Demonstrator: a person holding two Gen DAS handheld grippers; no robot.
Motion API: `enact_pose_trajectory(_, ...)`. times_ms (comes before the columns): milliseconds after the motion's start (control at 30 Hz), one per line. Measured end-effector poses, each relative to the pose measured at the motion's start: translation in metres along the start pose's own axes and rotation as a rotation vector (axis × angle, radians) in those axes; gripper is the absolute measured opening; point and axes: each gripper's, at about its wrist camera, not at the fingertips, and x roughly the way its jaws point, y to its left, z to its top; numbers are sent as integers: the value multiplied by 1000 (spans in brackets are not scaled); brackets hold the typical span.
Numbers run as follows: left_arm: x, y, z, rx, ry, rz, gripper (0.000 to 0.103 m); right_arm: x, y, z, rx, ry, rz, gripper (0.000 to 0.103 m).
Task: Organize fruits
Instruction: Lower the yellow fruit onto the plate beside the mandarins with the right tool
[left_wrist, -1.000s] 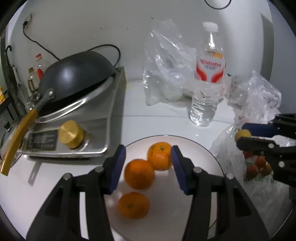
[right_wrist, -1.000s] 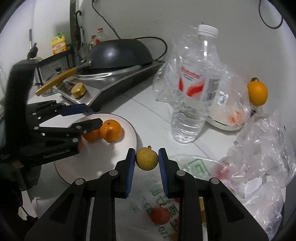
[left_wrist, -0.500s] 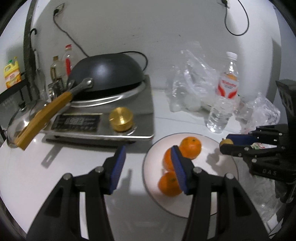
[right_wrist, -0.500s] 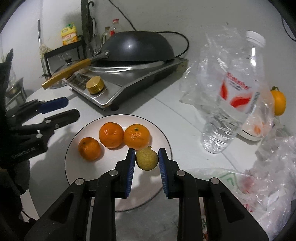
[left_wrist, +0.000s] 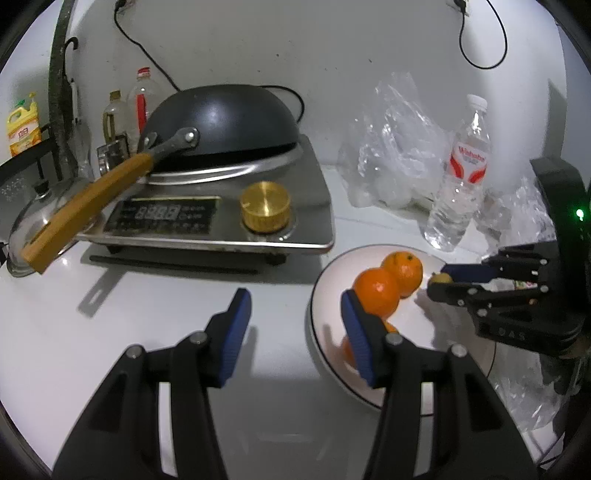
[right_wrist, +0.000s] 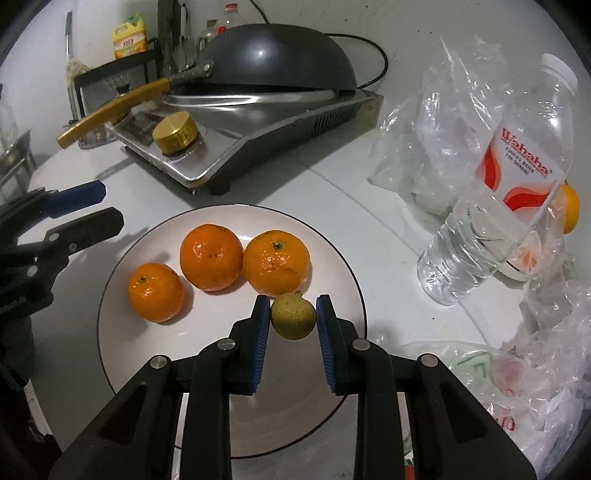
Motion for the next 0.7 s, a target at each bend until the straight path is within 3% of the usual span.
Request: enact_pose_trajectory(700,2,-12,-5,43,16,31,52,-4,-4,0,3,-4,-11,29)
